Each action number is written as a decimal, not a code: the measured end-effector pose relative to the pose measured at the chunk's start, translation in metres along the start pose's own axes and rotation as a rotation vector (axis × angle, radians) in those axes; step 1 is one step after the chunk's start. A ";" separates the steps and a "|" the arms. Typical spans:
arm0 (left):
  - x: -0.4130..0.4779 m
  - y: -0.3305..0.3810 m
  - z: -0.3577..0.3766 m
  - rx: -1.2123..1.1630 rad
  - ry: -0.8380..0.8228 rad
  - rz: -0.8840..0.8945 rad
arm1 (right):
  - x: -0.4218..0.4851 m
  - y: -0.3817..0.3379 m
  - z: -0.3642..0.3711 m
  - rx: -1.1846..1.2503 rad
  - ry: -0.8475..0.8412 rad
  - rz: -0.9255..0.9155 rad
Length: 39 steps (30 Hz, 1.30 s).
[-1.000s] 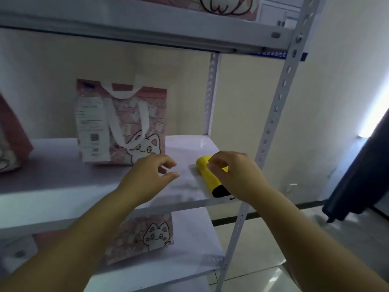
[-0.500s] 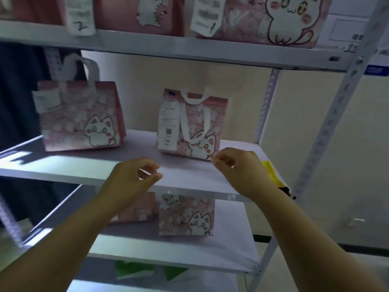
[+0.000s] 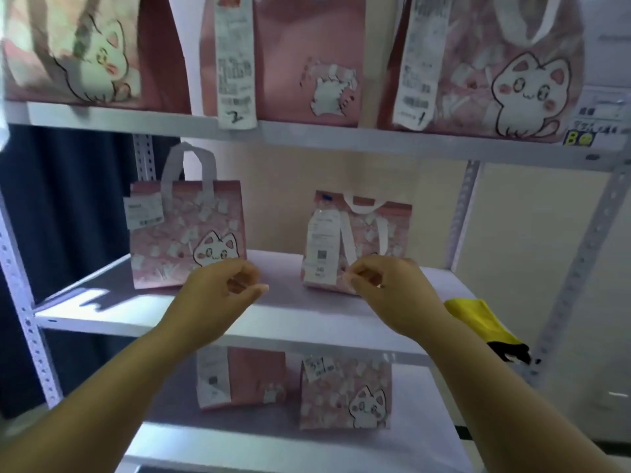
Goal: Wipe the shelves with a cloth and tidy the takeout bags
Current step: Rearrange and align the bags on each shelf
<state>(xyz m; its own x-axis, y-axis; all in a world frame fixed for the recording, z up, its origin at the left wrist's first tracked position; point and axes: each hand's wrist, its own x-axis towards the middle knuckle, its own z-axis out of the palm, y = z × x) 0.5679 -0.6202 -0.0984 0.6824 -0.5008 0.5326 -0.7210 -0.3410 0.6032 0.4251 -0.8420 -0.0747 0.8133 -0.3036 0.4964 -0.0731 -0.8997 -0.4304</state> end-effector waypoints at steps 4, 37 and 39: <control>0.017 -0.009 -0.045 0.011 0.028 0.066 | 0.020 -0.034 0.005 -0.008 0.087 -0.028; 0.055 -0.071 -0.259 0.178 0.458 0.093 | 0.173 -0.250 0.031 0.143 0.373 -0.423; 0.064 -0.084 -0.272 0.192 0.459 0.084 | 0.191 -0.264 0.039 0.149 0.393 -0.392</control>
<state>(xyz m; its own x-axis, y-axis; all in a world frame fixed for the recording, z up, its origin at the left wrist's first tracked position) 0.7047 -0.4073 0.0470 0.5724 -0.1463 0.8068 -0.7556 -0.4764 0.4497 0.6221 -0.6499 0.1042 0.4858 -0.0757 0.8708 0.2963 -0.9230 -0.2455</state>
